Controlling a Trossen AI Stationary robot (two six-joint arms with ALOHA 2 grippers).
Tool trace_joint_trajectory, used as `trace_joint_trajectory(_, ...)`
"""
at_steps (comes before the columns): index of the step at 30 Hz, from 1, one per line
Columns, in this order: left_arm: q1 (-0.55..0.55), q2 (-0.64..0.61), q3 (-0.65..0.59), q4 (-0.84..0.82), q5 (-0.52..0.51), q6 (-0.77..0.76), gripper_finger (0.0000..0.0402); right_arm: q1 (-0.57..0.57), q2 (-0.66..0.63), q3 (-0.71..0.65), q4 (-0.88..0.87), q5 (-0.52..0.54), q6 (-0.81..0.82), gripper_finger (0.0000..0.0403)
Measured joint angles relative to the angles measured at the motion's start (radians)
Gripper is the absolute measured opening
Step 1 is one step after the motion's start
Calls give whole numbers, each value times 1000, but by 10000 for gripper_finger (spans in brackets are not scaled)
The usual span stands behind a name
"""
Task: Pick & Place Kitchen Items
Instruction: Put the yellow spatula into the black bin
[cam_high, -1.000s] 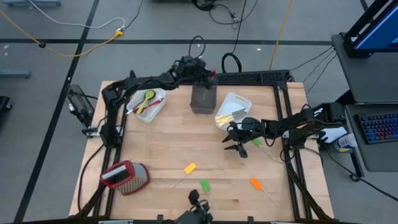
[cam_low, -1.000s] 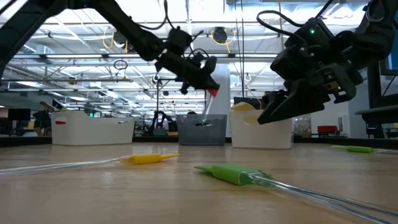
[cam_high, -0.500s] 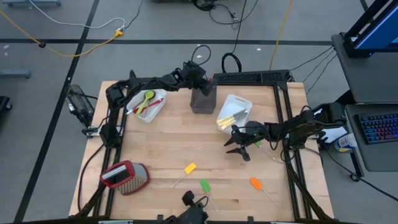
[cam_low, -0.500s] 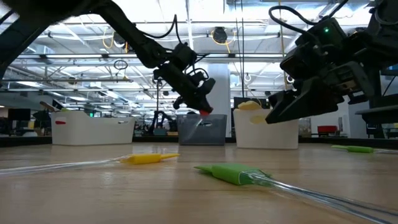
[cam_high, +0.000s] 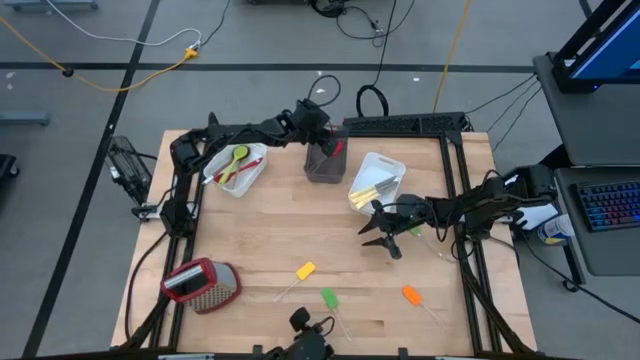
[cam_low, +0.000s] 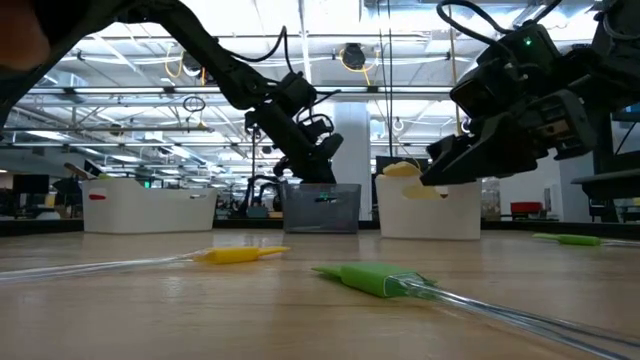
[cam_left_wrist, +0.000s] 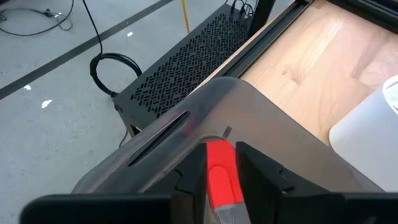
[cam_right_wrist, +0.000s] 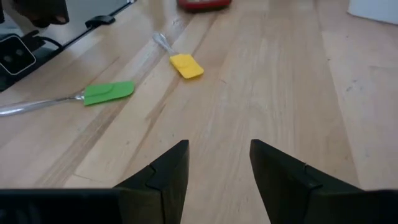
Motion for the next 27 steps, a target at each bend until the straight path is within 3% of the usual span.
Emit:
trace_joint_trajectory(9,-20,-30,-1,-9,-2,-7,147,0,0,0,2,2,-28,164)
trace_joint_trajectory(17,-111,-156,-1,-40,-2,-2,142,0,0,0,76,3,-103,164)
trace_joint_trajectory(27,-315,-258,0,-288,-1,-44,136,0,0,1,172,-2,-241,164)
